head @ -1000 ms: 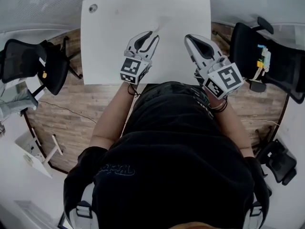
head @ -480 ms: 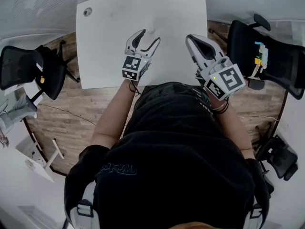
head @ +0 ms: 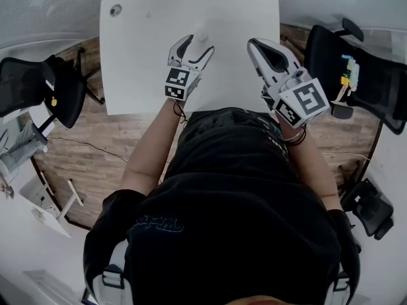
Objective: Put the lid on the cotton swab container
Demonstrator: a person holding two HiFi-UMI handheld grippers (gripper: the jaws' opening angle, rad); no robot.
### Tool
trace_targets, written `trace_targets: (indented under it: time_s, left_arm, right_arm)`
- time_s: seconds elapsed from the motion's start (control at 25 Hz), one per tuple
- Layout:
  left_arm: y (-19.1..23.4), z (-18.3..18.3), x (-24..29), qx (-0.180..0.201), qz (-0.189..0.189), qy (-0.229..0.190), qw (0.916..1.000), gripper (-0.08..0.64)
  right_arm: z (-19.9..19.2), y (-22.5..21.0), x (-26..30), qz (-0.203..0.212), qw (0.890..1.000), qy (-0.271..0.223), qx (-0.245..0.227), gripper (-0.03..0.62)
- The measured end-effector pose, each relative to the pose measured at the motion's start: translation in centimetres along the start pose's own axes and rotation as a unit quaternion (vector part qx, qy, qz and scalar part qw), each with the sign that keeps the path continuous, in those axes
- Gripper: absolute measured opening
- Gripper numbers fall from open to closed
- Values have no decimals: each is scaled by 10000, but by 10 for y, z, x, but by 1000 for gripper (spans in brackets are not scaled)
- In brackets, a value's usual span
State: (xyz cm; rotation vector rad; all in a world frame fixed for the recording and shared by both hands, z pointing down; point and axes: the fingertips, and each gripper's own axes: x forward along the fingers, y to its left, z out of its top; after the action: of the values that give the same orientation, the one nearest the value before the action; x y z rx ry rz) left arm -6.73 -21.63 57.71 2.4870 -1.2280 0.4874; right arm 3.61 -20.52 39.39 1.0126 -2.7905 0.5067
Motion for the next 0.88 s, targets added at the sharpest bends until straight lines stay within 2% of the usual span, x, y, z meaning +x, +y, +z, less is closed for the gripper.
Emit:
trace_targets:
  time_s: [0.6,0.88]
  left_arm:
    - [18,-52,28,-219,132,571,9980,305]
    - [32,-95,44,-201,378,1079,9932,305]
  right_arm:
    - [-2,-12,31,112,9996,154,-207,23]
    - [-12,-21,32,19,9997,254,-67,23]
